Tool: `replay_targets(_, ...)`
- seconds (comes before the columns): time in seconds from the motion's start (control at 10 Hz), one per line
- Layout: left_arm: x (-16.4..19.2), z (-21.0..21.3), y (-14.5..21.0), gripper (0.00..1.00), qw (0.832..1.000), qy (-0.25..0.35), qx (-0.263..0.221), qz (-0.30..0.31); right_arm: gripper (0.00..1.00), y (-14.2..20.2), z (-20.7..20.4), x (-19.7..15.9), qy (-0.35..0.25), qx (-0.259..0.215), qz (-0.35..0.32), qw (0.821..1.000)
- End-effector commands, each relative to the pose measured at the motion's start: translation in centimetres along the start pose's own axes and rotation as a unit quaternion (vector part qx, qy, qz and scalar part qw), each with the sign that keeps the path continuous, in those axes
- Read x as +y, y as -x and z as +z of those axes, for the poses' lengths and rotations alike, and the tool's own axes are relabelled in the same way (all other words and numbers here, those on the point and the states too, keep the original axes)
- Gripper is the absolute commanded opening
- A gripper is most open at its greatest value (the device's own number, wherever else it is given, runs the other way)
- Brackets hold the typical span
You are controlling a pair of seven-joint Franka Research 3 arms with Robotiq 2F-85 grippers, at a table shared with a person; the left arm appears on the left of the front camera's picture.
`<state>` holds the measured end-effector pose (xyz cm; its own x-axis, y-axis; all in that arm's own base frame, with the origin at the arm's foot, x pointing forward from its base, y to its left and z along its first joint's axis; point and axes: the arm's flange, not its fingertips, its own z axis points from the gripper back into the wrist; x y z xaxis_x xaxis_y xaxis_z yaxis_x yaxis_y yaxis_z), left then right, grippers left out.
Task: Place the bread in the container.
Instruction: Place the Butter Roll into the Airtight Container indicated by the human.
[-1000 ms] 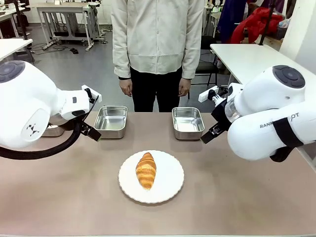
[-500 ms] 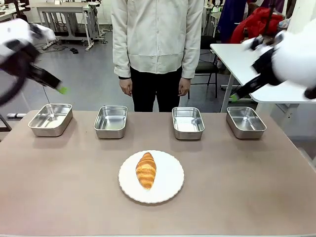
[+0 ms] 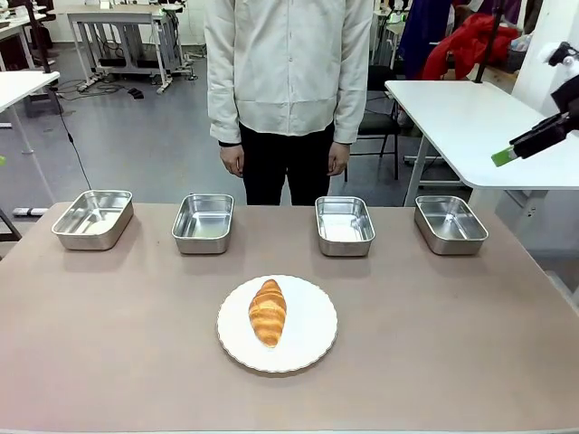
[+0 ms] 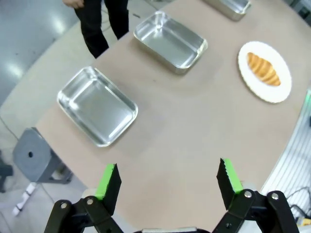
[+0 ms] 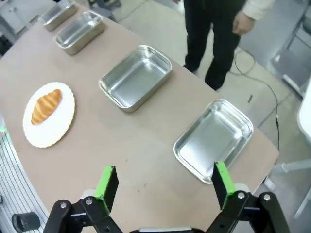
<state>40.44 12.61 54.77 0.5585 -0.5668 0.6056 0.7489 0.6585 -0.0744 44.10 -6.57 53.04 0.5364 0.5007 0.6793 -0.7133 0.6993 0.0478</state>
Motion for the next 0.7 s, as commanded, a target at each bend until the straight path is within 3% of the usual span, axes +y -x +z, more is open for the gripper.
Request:
replay_targets(0.0,-0.7,-0.6,-1.2,1.00,1.000,0.000,-0.002,0.014,1.00,-0.6,-0.2,0.2,0.015,0.013,-0.024,1.000)
replay_targets(0.4,-0.5,-0.5,-0.8,1.00,1.000,-0.003,0.004,0.011,1.00,-0.1,-0.3,0.1,0.013,0.014,-0.009,1.000)
replay_targets(0.6,0.3,2.6,0.5,1.00,0.998,0.042,-0.039,0.001,1.00,1.8,3.7,-1.3,-0.017,-0.045,0.010,0.999)
